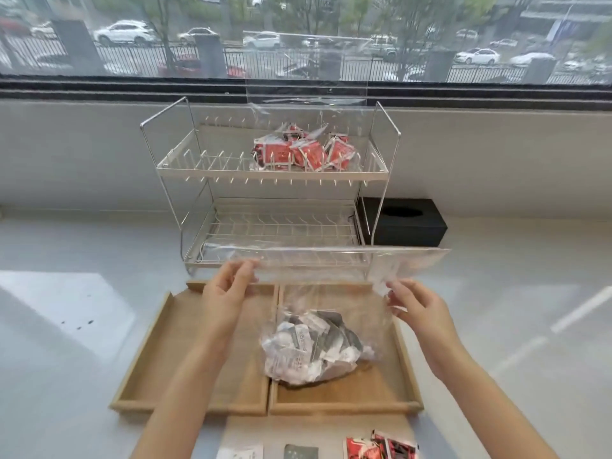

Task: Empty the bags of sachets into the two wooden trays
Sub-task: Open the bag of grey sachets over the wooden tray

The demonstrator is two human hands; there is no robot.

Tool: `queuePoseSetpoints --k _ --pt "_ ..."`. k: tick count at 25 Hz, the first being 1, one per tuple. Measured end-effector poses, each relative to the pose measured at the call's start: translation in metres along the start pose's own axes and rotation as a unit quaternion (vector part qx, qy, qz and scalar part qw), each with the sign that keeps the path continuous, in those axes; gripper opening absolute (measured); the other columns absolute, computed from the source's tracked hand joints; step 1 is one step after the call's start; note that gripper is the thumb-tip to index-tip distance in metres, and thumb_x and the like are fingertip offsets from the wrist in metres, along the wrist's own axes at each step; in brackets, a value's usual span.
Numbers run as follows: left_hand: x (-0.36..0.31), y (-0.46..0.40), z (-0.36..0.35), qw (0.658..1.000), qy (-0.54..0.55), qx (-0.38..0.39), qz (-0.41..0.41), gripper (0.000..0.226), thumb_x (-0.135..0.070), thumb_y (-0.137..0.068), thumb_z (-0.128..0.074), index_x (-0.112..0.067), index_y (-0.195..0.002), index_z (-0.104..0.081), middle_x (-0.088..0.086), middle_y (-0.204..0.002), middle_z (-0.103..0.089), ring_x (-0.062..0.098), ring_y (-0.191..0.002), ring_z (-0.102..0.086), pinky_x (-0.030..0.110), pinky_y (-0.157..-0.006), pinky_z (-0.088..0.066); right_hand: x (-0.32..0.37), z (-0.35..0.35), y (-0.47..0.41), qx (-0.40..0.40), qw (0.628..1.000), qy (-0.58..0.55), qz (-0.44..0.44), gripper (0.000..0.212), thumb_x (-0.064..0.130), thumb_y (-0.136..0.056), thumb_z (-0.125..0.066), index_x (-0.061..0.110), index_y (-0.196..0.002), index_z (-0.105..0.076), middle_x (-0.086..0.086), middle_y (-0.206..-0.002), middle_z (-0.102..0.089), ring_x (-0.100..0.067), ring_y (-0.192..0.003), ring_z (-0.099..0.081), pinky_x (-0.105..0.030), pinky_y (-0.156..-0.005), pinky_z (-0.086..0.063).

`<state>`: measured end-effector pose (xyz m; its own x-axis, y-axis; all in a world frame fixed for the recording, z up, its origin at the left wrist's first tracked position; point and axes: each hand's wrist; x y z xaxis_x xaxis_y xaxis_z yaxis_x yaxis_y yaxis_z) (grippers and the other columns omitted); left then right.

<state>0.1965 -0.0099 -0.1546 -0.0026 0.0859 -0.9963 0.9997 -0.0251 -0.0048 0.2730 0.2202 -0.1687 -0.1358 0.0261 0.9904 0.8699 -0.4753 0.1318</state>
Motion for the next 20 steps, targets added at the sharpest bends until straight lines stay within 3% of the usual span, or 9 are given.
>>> queuePoseSetpoints --k 3,9,12,14,18,20 --pt "-0.005 -0.001 -0.003 1.000 0.025 0.009 -0.016 0.016 -0.019 -0.089 -0.049 -0.024 -0.082 -0.062 -0.006 -0.086 -0.066 0.005 -0.082 -0.064 0.016 -0.068 -0.049 0.009 0.000 -0.003 -0.011 1.000 -0.004 0.019 0.013 0.014 -0.090 -0.051 0.013 -0.084 -0.061 0.001 -0.079 -0.063 -0.016 -0.081 -0.060 -0.026 -0.077 -0.049" --pt "-0.014 0.000 -0.004 0.999 0.037 0.020 -0.025 0.016 -0.016 -0.089 -0.048 -0.019 -0.081 -0.062 -0.011 -0.075 -0.071 0.001 -0.074 -0.066 0.012 -0.060 -0.050 0.043 0.013 -0.009 0.031 0.992 0.041 0.119 0.031 0.002 -0.091 -0.041 0.024 -0.085 -0.061 0.011 -0.073 -0.072 -0.005 -0.078 -0.065 -0.017 -0.073 -0.050" --pt "-0.018 0.004 -0.006 0.998 0.041 0.022 -0.047 0.020 -0.013 -0.088 -0.050 -0.023 -0.075 -0.060 -0.013 -0.074 -0.071 -0.001 -0.073 -0.065 0.016 -0.065 -0.051 0.081 0.024 -0.013 0.017 0.985 -0.007 0.174 0.034 0.006 -0.090 -0.037 0.028 -0.087 -0.063 0.014 -0.073 -0.073 -0.002 -0.078 -0.066 -0.012 -0.070 -0.049" --pt "-0.021 0.007 -0.008 0.997 0.028 0.033 -0.062 0.016 -0.013 -0.087 -0.052 -0.022 -0.080 -0.063 -0.014 -0.075 -0.071 -0.002 -0.075 -0.064 0.021 -0.073 -0.049 0.112 0.027 -0.013 0.015 0.978 0.008 0.208 0.031 0.013 -0.093 -0.037 0.028 -0.086 -0.062 0.015 -0.072 -0.073 -0.002 -0.076 -0.067 -0.012 -0.071 -0.050" --pt "-0.030 0.013 -0.010 0.992 0.011 0.073 -0.097 0.021 -0.009 -0.086 -0.052 -0.026 -0.090 -0.064 -0.015 -0.081 -0.071 0.001 -0.083 -0.064 0.014 -0.072 -0.051 0.153 0.005 -0.005 0.141 0.952 0.175 0.208 0.024 0.016 -0.094 -0.042 0.026 -0.091 -0.064 0.008 -0.081 -0.073 -0.005 -0.080 -0.068 -0.015 -0.078 -0.051" --pt "-0.034 0.016 -0.010 0.989 -0.004 0.092 -0.113 0.023 -0.008 -0.086 -0.053 -0.027 -0.089 -0.065 -0.013 -0.085 -0.071 0.002 -0.088 -0.064 0.012 -0.072 -0.050 0.158 -0.016 -0.002 0.221 0.914 0.274 0.200 0.021 0.020 -0.093 -0.045 0.024 -0.098 -0.065 0.007 -0.093 -0.072 -0.004 -0.086 -0.067 -0.011 -0.080 -0.049"
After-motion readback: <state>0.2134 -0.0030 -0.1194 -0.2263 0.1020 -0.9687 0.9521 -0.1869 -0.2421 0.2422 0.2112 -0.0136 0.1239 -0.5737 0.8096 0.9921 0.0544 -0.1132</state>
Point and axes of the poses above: each hand's wrist, its own y-axis away from the middle knuckle, its own z-axis out of the back of the hand, x = y × z
